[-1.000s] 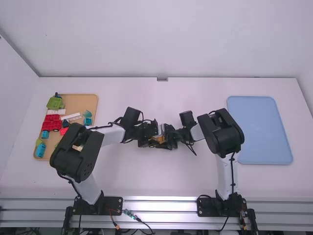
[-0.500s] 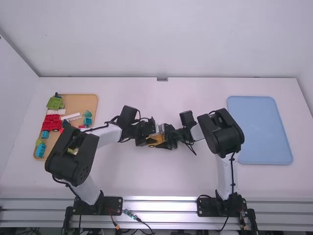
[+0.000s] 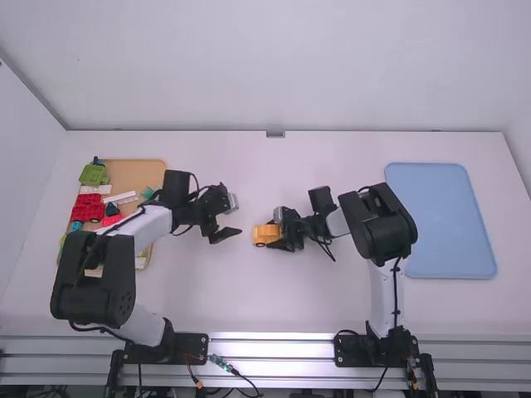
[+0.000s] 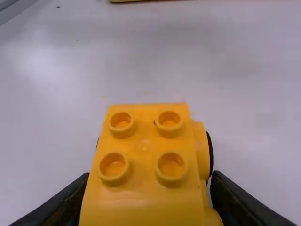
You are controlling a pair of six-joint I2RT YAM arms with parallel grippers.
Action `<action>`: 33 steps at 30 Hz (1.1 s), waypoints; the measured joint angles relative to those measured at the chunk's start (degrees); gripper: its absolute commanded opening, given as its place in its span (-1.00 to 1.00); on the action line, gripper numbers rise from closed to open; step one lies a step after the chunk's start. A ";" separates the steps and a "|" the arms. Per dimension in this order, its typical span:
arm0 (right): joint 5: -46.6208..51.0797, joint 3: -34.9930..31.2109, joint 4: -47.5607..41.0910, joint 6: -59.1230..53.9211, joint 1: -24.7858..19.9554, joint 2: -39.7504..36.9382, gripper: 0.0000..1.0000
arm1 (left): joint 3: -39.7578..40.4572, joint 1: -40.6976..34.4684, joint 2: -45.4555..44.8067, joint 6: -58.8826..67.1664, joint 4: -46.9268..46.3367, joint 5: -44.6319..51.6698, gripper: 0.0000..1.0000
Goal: Assemble lego blocks to make yellow taxi
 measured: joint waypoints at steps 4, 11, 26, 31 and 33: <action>0.44 0.00 -0.20 -0.07 -0.81 0.00 0.89 | -0.02 7.19 -1.05 4.13 -0.22 7.74 0.98; 0.76 0.00 2.93 1.11 -0.31 0.02 0.91 | 0.00 14.36 -1.11 7.37 -0.37 17.51 0.98; 5.53 0.00 5.51 4.55 4.35 0.02 0.06 | -0.02 14.49 -1.11 8.11 -0.33 20.04 0.98; 6.43 0.00 6.67 7.34 2.99 -0.02 0.02 | -0.02 14.49 -1.11 8.31 0.28 20.04 0.98; 6.86 0.00 4.44 8.11 1.79 -1.05 0.01 | 0.00 14.45 -1.11 8.31 0.92 20.04 0.98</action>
